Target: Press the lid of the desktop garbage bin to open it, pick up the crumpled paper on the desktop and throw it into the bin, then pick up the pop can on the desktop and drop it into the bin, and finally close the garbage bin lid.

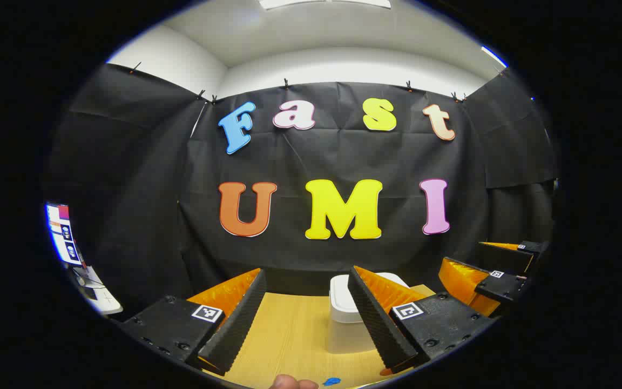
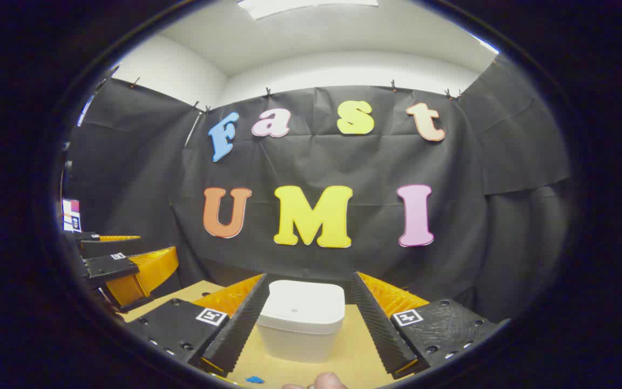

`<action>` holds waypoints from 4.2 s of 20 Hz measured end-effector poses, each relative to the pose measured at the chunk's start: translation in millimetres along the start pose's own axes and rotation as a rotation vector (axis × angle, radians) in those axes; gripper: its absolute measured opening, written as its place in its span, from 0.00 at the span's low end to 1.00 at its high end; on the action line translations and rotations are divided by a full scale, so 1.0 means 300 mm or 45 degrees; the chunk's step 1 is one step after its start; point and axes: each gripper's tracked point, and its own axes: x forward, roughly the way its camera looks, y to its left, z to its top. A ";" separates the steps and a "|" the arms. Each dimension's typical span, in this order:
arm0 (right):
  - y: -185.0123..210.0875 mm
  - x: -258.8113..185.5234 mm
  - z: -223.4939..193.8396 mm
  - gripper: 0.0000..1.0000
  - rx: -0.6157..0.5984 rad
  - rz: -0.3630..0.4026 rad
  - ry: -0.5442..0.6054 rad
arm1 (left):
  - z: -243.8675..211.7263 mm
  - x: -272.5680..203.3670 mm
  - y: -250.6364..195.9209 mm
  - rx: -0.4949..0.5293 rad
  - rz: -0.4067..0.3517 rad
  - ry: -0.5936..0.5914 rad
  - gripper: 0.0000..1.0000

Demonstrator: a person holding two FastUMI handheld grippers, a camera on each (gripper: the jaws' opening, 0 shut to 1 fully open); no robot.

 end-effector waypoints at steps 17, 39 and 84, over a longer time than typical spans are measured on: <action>0.006 0.033 -0.016 0.97 -0.008 -0.037 0.046 | -0.035 0.058 0.020 -0.014 -0.020 0.011 0.98; -0.082 0.193 -0.249 0.82 0.054 -0.030 0.348 | -0.087 0.081 -0.050 0.017 -0.056 0.055 0.98; -0.052 0.496 -0.393 0.57 -0.055 0.019 0.497 | -0.275 0.083 -0.045 -0.010 -0.038 0.244 0.98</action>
